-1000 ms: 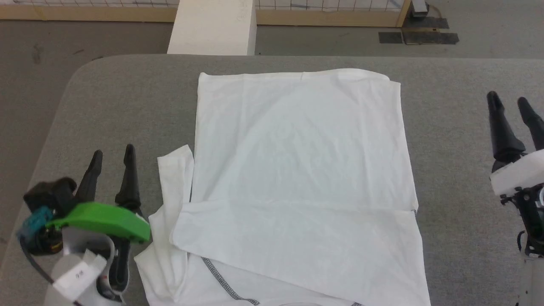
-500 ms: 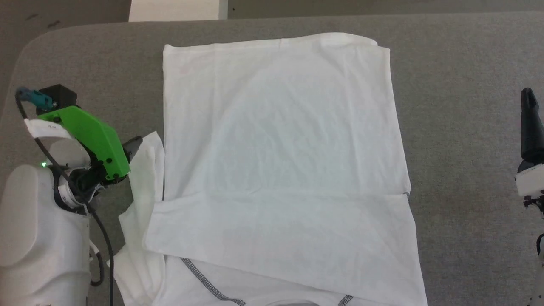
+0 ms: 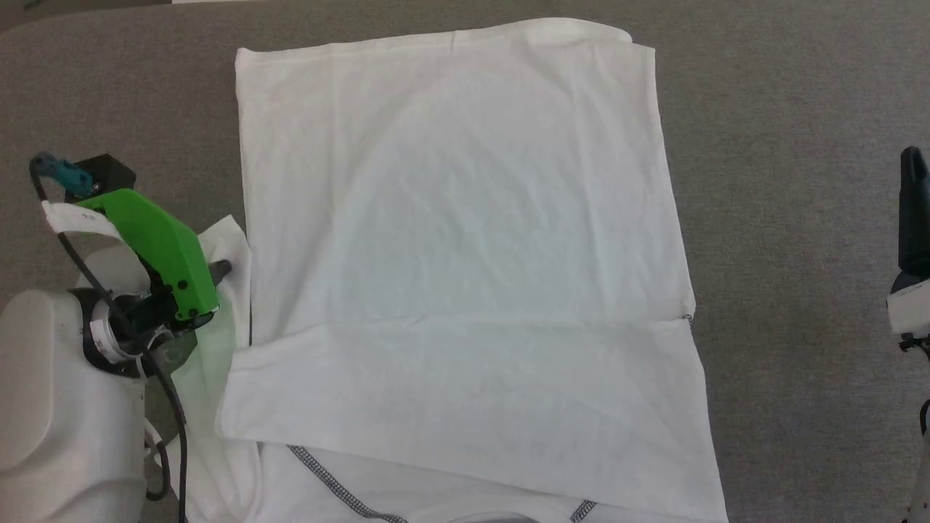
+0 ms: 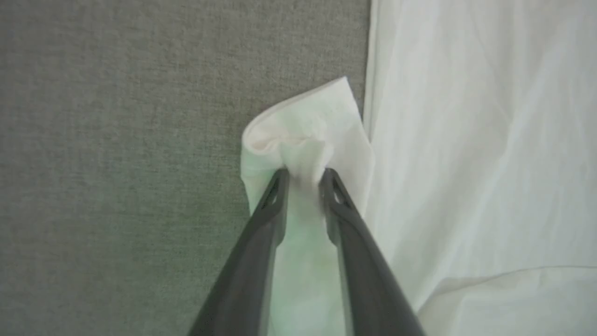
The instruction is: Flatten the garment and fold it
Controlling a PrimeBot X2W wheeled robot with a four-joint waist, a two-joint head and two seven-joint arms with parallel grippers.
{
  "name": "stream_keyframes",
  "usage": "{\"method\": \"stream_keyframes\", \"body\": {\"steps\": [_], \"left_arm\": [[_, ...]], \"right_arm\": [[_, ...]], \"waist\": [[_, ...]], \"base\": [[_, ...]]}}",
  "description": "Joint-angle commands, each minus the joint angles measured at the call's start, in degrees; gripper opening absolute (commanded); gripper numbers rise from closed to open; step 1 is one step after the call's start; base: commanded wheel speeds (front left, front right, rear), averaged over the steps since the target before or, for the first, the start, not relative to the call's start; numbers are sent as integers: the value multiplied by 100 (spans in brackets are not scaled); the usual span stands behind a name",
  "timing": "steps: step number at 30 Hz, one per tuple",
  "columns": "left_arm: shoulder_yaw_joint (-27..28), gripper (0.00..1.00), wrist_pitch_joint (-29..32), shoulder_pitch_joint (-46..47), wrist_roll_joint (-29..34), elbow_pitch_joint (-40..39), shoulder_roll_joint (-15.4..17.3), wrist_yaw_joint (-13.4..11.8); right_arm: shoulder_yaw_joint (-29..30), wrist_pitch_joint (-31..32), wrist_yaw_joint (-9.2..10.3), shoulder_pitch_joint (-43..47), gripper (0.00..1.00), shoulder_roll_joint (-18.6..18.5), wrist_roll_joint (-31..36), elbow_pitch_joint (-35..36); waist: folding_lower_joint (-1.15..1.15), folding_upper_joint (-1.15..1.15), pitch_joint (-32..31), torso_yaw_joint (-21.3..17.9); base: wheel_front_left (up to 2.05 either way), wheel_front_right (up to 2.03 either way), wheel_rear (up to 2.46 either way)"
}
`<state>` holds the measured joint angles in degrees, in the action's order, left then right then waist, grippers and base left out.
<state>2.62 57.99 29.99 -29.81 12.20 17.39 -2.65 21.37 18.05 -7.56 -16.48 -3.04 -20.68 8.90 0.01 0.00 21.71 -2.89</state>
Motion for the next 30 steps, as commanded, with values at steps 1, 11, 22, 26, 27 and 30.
{"method": "stream_keyframes", "body": {"steps": [1, 11, 22, 26, 27, 30], "left_arm": [[60, 0, -85, -151, -82, -53, -5, -6], [1147, 0, -1306, -8, -442, -312, -13, -350], [2342, 0, -2909, 153, -245, 224, 755, -576], [2474, 0, -3373, 247, -167, 427, 919, -521], [2513, 0, -3474, 282, -164, 464, 930, -535], [2569, 0, -3690, 374, -207, 595, 928, -503]], "right_arm": [[-38, -51, 8, -91, 100, 14, 26, -9], [-74, -35, 8, -62, 100, 15, 41, -64], [5, 58, 8, 4, 100, 16, 73, -41], [-8, 87, 8, -12, 100, 16, 78, -47], [-9, 90, 8, -15, 100, 16, 78, -53], [-16, 93, 8, -9, 100, 16, 77, -74]], "waist": [[-1, 0, -34, 39], [-1, 0, -231, 175], [-1, 0, -379, 410], [-1, 0, -410, 476], [-1, 0, -418, 488], [-1, 0, -448, 525]], "base": [[0, 0, 0], [0, 0, 0], [0, 0, 0], [0, 0, 0], [0, 0, 0], [0, 0, 0]]}}
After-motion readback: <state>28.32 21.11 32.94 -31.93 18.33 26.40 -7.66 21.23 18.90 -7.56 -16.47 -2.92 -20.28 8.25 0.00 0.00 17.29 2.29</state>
